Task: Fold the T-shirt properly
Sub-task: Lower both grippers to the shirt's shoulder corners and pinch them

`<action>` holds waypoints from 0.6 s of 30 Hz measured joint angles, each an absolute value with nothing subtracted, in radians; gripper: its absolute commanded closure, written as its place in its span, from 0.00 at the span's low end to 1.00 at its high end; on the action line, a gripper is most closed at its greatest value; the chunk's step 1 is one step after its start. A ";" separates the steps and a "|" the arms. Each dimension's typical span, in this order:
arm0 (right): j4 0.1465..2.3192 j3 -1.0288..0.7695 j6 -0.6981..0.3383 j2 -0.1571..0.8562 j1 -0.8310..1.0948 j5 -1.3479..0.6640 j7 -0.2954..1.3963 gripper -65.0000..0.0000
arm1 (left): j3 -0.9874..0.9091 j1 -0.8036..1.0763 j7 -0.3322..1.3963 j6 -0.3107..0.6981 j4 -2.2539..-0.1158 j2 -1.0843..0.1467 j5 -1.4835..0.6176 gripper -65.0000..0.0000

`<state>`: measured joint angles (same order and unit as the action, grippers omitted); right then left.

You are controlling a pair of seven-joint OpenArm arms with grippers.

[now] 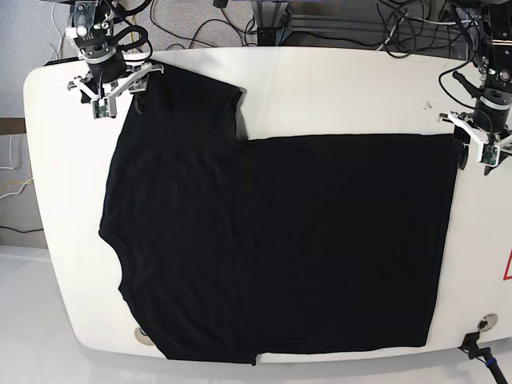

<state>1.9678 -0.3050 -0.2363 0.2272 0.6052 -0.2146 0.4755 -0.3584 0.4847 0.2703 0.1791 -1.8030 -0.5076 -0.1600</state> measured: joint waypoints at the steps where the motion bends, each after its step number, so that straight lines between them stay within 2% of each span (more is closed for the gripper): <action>1: 1.969 -0.306 -0.237 0.227 0.607 -0.214 0.476 0.46 | -0.352 0.477 0.272 0.175 -1.783 -0.505 -0.157 0.57; 8: 1.969 -0.302 -0.238 0.226 0.601 -0.214 0.480 0.46 | -0.321 0.345 0.332 0.184 -1.617 -0.507 -0.206 0.58; 10: 1.969 -0.302 -0.237 0.225 0.601 -0.213 0.482 0.46 | -0.322 0.316 0.352 0.178 -1.581 -0.511 -0.219 0.55; 18: 1.936 -0.303 -0.241 0.224 0.585 -0.218 0.483 0.46 | -0.285 0.321 0.360 0.216 -1.551 -0.505 -0.211 0.55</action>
<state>1.9358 -0.3035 -0.2409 0.2241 0.5846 -0.2184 0.4828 -0.2848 0.3214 0.3595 0.2165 -1.5505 -0.5053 -0.2111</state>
